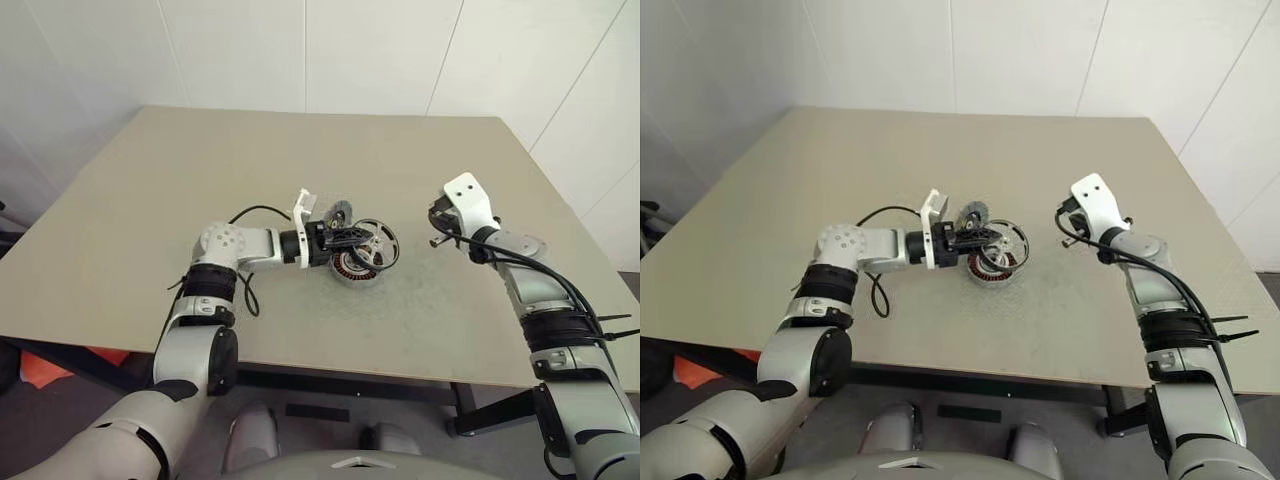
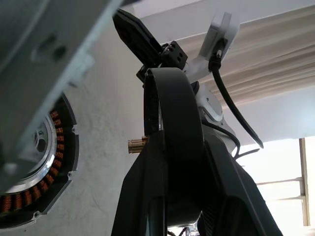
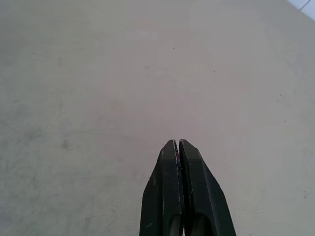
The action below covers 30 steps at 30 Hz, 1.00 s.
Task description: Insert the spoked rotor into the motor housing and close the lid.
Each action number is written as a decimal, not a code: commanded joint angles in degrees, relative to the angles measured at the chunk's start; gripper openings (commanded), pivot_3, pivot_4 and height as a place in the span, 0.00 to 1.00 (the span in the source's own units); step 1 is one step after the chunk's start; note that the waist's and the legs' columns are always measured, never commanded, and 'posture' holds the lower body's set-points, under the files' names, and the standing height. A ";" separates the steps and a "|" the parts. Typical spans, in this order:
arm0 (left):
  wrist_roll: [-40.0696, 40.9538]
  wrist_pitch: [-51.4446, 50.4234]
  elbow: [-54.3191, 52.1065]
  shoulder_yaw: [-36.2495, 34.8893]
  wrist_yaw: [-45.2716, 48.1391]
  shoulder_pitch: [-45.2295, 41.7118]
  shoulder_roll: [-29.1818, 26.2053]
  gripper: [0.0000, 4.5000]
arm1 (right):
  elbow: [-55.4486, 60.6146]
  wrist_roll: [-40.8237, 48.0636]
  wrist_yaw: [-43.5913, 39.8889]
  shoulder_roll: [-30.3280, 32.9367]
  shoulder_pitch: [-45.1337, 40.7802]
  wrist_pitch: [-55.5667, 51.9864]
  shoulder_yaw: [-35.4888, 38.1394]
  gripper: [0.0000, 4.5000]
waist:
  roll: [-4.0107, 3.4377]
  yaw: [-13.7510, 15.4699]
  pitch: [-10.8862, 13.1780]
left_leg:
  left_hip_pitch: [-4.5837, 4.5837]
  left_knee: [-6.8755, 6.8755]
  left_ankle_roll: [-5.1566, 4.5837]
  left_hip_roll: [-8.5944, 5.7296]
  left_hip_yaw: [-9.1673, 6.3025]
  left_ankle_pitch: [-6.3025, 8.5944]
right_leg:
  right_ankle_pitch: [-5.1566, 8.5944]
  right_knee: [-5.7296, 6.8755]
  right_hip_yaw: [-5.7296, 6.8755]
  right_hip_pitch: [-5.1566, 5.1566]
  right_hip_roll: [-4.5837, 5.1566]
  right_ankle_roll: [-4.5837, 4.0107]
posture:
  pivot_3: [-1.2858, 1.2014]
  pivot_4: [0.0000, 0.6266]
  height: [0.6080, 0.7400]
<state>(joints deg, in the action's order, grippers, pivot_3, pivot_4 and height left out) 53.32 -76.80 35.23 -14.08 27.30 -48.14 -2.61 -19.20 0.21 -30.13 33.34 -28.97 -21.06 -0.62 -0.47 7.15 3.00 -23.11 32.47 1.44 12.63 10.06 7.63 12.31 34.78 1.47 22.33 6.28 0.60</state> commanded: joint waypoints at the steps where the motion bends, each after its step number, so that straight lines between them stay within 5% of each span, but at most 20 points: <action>1: -2.15 2.00 0.91 -0.02 0.79 -1.61 0.32 0.17 | 3.32 0.35 0.36 1.22 -0.10 -0.41 2.03 0.00 | 0.00 0.02 0.00 | 0.00 0.00 -0.02 0.00 0.00 0.01 | 0.00 0.00 0.00 0.00 0.00 0.00 | 0.52 0.00 1.00; 22: -10.54 8.28 6.86 -1.46 0.53 -2.43 2.14 0.17 | 3.21 -0.07 0.35 0.39 -0.43 -0.14 1.33 0.00 | -0.05 0.05 0.03 | 0.01 0.03 -0.07 -0.01 0.00 0.04 | 0.00 0.00 0.01 -0.03 0.03 0.00 | 0.52 0.00 1.00; 28: -10.98 6.25 4.62 -0.79 2.37 -2.22 1.12 0.61 | 2.73 -0.18 0.41 0.24 -0.72 0.15 1.20 0.00 | -0.07 0.05 0.04 | 0.01 0.02 -0.08 -0.01 0.00 0.04 | 0.00 -0.01 0.01 -0.02 0.03 -0.01 | 0.52 0.00 1.00; 30: -11.10 5.66 3.96 -1.07 2.28 -2.10 0.39 0.61 | 2.42 -0.22 0.48 0.18 -0.83 0.30 1.21 0.00 | -0.08 0.03 0.05 | 0.01 0.02 -0.08 0.00 0.00 0.04 | 0.00 -0.01 0.01 -0.03 0.03 -0.01 | 0.52 0.00 1.00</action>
<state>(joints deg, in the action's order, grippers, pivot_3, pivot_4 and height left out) 41.86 -70.60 41.65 -14.93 28.70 -48.92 -1.48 -17.54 0.06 -30.11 33.49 -28.27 -21.67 -0.12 -0.54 7.18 3.05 -23.09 32.48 1.36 12.63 10.06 7.68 12.31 34.77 1.48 22.30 6.31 0.59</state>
